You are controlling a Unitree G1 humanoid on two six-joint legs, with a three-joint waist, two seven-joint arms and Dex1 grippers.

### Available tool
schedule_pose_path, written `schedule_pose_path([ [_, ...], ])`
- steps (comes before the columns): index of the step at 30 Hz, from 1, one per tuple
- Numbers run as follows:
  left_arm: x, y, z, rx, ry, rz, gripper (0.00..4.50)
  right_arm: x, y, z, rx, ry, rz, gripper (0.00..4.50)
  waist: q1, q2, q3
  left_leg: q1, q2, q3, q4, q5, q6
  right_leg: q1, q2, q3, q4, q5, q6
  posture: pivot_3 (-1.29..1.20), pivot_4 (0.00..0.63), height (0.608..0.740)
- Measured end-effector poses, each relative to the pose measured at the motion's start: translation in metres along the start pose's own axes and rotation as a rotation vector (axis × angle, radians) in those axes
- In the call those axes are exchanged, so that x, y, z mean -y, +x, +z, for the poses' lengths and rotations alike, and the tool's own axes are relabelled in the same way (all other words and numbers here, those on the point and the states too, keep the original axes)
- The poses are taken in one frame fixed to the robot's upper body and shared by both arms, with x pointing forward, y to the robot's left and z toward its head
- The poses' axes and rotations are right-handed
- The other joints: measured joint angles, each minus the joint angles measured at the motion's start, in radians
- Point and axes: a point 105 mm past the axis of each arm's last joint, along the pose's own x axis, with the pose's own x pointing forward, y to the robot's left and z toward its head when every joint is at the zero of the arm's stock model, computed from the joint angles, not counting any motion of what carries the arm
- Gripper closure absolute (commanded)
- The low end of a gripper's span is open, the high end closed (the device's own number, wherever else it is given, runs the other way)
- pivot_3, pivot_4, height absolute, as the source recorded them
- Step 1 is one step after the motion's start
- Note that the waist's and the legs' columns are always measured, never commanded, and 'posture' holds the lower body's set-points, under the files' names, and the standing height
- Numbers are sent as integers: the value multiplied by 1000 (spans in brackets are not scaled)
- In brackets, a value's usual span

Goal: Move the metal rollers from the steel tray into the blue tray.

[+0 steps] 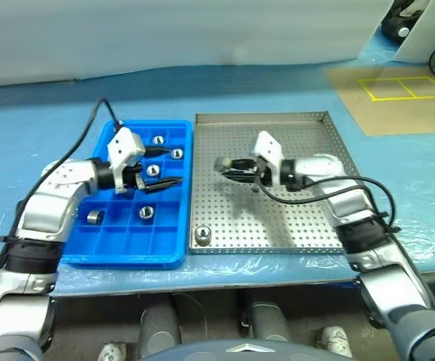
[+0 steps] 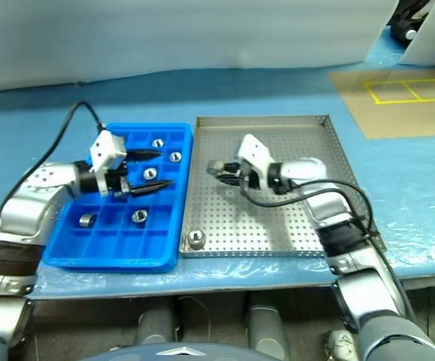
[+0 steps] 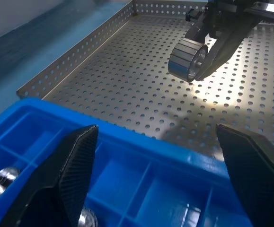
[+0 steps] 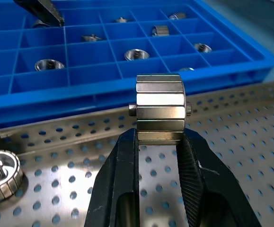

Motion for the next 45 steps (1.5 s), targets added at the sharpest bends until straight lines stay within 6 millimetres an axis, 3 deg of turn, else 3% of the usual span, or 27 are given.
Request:
schedule_pose_path([
  [5,-14,-32,-3,-53,11,114,255,-9,25,-2,4,-11,99,3821,33,0,0,-1,0,-1,-1,0,0,0,-1,-1,0,-1,-1,128,150,740],
  [9,-3,-49,-13,-85,-25,153,255,-8,39,2,10,-39,137,3821,45,-1,0,-2,0,-1,-1,0,0,0,-1,-2,0,-1,-1,164,150,740],
  [15,10,-51,-7,-78,-28,156,255,-14,49,-1,14,-50,193,3821,67,-1,0,-2,1,-1,-1,0,-1,0,-1,-3,1,-1,-1,184,150,740],
  [23,14,-48,-3,-68,-29,156,255,-10,57,3,17,-95,175,3821,64,-1,0,-1,1,-2,-1,1,-1,-1,-1,-2,1,-1,-1,173,150,740],
  [25,15,-47,-3,-65,-31,149,255,-7,59,3,14,-111,151,3043,64,-1,0,-1,1,-2,-1,1,-2,-1,-1,-2,1,-1,-1,166,150,740],
  [30,17,-41,-1,-58,-37,122,255,-1,56,3,20,-103,119,1514,64,-1,0,-1,0,-2,-1,1,-2,-1,-1,-2,1,-1,-1,144,150,740],
  [39,20,-29,6,-28,-33,44,255,8,45,1,13,-85,58,1514,62,-1,0,-1,1,-2,-1,1,-2,-1,0,-2,1,-1,-1,60,150,740],
  [45,17,3,29,92,-26,-44,255,39,6,-3,7,-39,-120,1514,61,-1,0,-1,-1,-2,0,2,-4,0,-1,-1,3,-1,-1,-42,150,740],
])
